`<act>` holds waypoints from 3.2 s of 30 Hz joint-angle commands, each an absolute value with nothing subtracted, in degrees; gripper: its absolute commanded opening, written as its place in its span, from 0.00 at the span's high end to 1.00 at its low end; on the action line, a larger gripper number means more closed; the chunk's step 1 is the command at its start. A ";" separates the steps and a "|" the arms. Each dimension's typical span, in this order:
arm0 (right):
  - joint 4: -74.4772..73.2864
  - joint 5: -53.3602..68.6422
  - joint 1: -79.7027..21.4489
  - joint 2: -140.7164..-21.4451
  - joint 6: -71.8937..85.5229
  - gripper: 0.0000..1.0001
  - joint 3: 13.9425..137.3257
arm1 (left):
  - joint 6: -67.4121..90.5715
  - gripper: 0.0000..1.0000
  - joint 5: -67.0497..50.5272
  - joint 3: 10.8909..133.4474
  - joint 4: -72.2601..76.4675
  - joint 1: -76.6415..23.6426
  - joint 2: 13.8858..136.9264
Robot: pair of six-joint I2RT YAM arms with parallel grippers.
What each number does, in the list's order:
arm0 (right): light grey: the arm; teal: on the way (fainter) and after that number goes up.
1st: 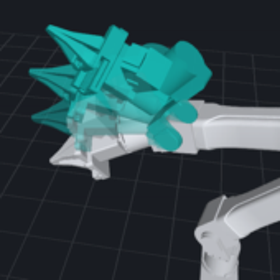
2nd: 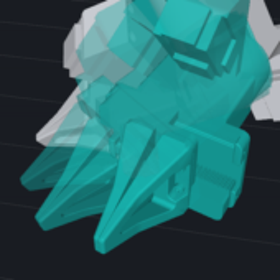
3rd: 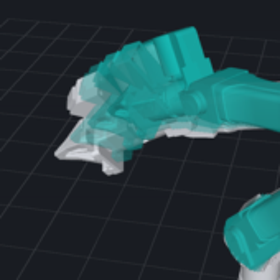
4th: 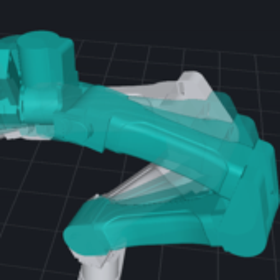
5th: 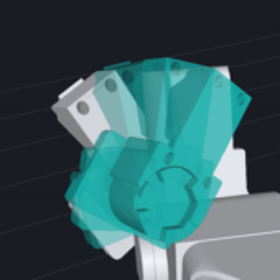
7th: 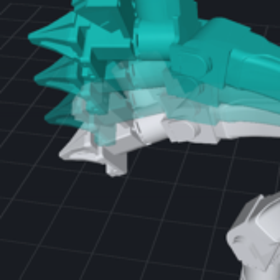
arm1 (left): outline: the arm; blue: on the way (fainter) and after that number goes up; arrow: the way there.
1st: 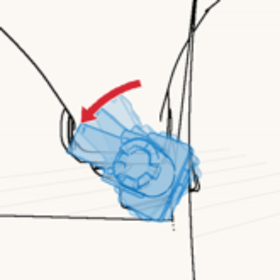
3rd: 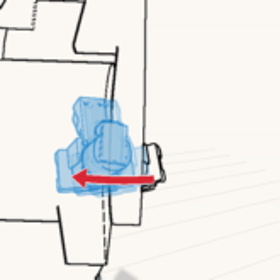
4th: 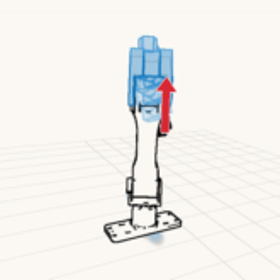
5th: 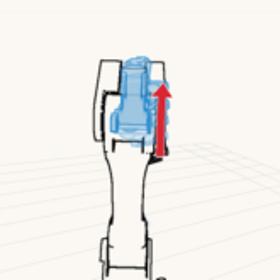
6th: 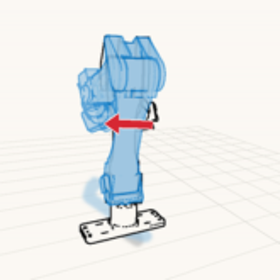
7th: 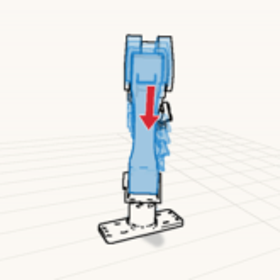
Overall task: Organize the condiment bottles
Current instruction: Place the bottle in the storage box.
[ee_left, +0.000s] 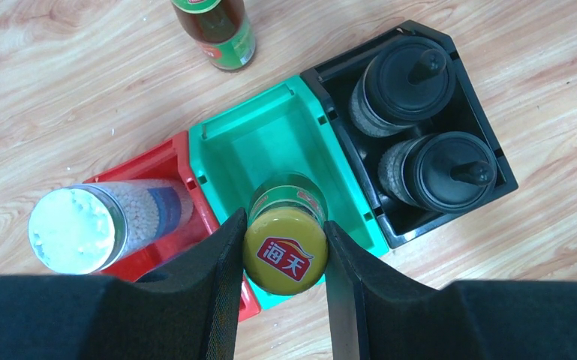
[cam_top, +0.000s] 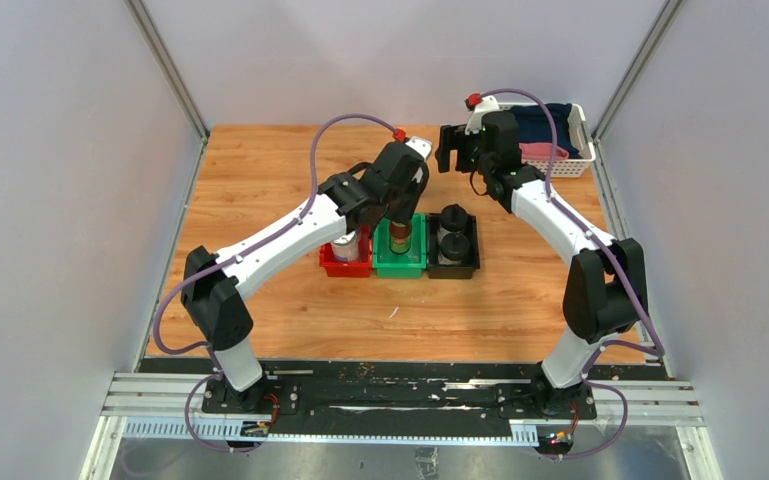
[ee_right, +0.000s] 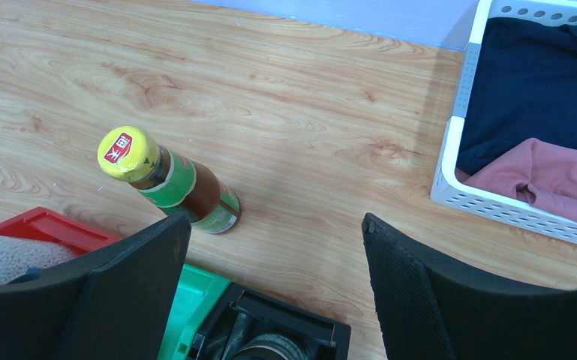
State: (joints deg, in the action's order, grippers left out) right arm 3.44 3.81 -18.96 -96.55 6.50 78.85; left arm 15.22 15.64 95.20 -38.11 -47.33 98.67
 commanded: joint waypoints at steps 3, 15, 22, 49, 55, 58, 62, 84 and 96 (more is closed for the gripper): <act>3.87 2.90 -18.06 -95.32 6.63 0.12 78.57 | 15.30 1.00 16.68 95.15 -33.14 -48.25 94.58; 3.87 2.99 -18.10 -95.51 6.64 0.12 78.44 | 15.24 1.00 17.53 94.18 -33.06 -48.94 94.10; 3.87 3.24 -18.17 -95.54 6.81 0.12 78.45 | 15.18 1.00 18.09 93.28 -33.06 -49.04 93.24; 3.96 3.36 -18.14 -95.71 6.92 0.12 78.35 | 15.97 1.00 18.28 89.21 -31.34 -49.31 91.72; 3.96 3.44 -18.19 -95.82 7.01 0.12 78.38 | 15.98 1.00 18.15 88.27 -30.85 -49.31 91.36; 3.96 3.51 -18.19 -95.80 7.03 0.12 78.33 | 16.00 1.00 18.11 87.86 -30.60 -49.31 91.17; 3.96 3.67 -18.19 -95.88 7.06 0.12 78.39 | 15.97 1.00 18.10 87.41 -30.28 -49.31 90.97; 3.87 3.53 -18.19 -96.15 6.90 0.12 78.75 | 16.25 1.00 16.90 84.77 -27.94 -49.39 90.87; 3.69 3.52 -18.17 -96.74 6.79 0.12 79.10 | 16.30 1.00 15.59 81.59 -23.89 -49.39 89.97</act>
